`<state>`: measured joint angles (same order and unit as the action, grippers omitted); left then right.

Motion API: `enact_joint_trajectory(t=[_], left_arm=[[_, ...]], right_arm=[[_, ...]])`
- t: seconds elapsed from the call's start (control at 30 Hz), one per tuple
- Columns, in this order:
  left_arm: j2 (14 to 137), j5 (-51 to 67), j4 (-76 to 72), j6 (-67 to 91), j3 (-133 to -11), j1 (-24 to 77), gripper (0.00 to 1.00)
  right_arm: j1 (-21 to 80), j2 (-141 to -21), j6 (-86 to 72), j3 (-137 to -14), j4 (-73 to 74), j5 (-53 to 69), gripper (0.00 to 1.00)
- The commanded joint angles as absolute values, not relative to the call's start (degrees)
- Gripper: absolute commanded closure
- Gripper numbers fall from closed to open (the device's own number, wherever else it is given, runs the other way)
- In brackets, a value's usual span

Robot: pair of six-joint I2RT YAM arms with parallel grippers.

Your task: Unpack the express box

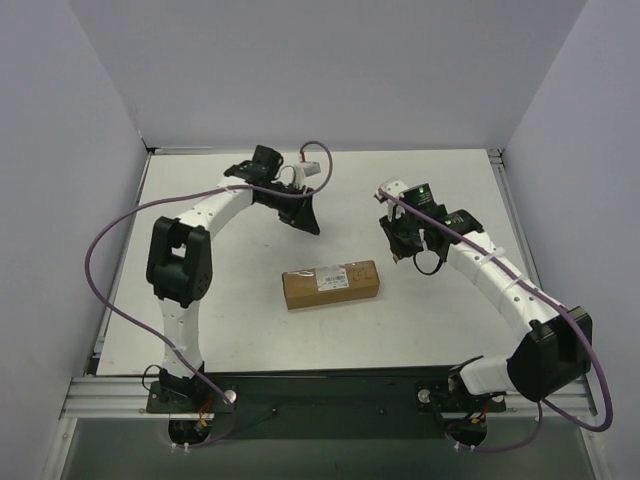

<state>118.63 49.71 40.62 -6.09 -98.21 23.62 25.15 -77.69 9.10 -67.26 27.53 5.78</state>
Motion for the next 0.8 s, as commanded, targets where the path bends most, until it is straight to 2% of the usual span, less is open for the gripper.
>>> enact_joint_trajectory(t=[0.0, 0.03, 0.13, 0.17, 0.2, 0.3, 0.4, 0.6, 0.77], left_arm=[[115.4, 48.3, 48.8, -16.2, -97.7, 13.7, 0.61], [114.0, 49.7, 50.7, -18.7, -96.8, 11.4, 0.72], [112.8, 53.5, 66.2, -34.1, -96.2, 9.8, 0.9], [112.6, 54.0, 70.7, -38.5, -95.7, 10.4, 1.0], [112.2, 54.2, 78.5, -47.1, -94.6, 10.9, 1.0], [109.3, 51.3, 86.8, -60.6, -88.1, 14.9, 1.0], [105.0, 46.3, 84.4, -65.5, -80.0, 20.6, 1.0], [101.5, 45.5, 75.5, -64.3, -76.4, 28.8, 1.0], [104.7, 43.3, 66.3, -55.5, -78.1, 28.6, 0.99]], right_arm=[[24.1, -78.0, 14.2, -64.0, 24.0, 5.1, 1.0], [23.9, -78.4, 14.6, -64.4, 23.3, 4.7, 1.0], [23.1, -81.8, 15.8, -68.2, 21.6, 5.0, 1.0], [23.0, -84.3, 15.9, -69.3, 21.4, 6.1, 1.0], [22.9, -85.5, 16.1, -70.6, 21.1, 6.9, 1.0], [22.9, -90.1, 16.1, -73.6, 18.4, 9.3, 1.0], [23.0, -94.3, 16.0, -76.0, 16.9, 12.7, 1.0], [23.1, -96.2, 16.7, -76.2, 16.9, 16.0, 1.0], [23.3, -92.6, 17.5, -71.9, 19.9, 20.5, 1.0]])
